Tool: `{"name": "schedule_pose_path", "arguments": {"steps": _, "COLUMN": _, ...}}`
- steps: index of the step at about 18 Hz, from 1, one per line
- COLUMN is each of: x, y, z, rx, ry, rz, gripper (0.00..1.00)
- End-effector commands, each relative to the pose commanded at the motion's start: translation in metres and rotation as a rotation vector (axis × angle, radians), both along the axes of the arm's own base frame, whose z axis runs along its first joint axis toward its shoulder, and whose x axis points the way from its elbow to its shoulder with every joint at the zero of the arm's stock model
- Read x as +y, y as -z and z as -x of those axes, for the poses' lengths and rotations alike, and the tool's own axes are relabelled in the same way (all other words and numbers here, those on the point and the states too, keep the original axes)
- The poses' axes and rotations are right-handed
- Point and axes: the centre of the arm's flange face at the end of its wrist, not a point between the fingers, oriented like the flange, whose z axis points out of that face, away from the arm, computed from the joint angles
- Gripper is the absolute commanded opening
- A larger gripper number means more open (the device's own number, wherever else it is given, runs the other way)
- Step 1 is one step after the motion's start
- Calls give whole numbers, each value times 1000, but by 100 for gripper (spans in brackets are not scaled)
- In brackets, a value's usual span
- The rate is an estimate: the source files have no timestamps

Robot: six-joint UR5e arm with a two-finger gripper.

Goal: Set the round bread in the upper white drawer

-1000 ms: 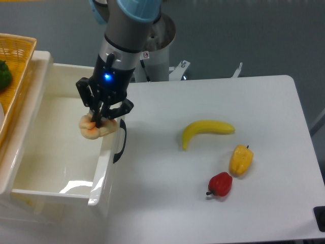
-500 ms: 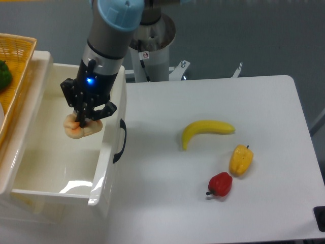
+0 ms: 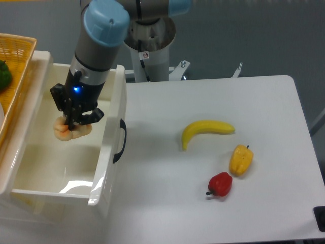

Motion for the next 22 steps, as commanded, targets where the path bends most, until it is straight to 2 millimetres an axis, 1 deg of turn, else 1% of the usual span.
{"name": "schedule_pose_path", "arguments": {"steps": 2, "x": 1, "y": 3, "z": -1, "rx": -2, "ry": 3, "rz": 6, "gripper": 16}}
{"name": "schedule_pose_path", "arguments": {"steps": 5, "x": 5, "y": 7, "z": -7, "rx": -4, "ry": 18, "rz": 9, "gripper": 24}}
{"name": "schedule_pose_path", "arguments": {"steps": 6, "x": 5, "y": 7, "z": -7, "rx": -1, "ry": 20, "rz": 9, "gripper": 31}}
{"name": "schedule_pose_path", "arguments": {"steps": 7, "x": 5, "y": 7, "z": -7, "rx": -1, "ry": 20, "rz": 9, "gripper": 40}}
{"name": "schedule_pose_path", "arguments": {"steps": 8, "x": 5, "y": 7, "z": -8, "rx": 0, "ry": 22, "rz": 7, "gripper": 45}}
{"name": "schedule_pose_path", "arguments": {"steps": 9, "x": 5, "y": 8, "z": -7, "rx": 1, "ry": 21, "rz": 9, "gripper": 52}}
{"name": "schedule_pose_path", "arguments": {"steps": 13, "x": 5, "y": 8, "z": -8, "rx": 0, "ry": 23, "rz": 10, "gripper": 54}}
{"name": "schedule_pose_path", "arguments": {"steps": 15, "x": 6, "y": 8, "z": -7, "rx": 2, "ry": 26, "rz": 8, "gripper": 58}}
{"name": "schedule_pose_path", "arguments": {"steps": 22, "x": 3, "y": 4, "z": -5, "rx": 8, "ry": 21, "rz": 2, "gripper": 58}}
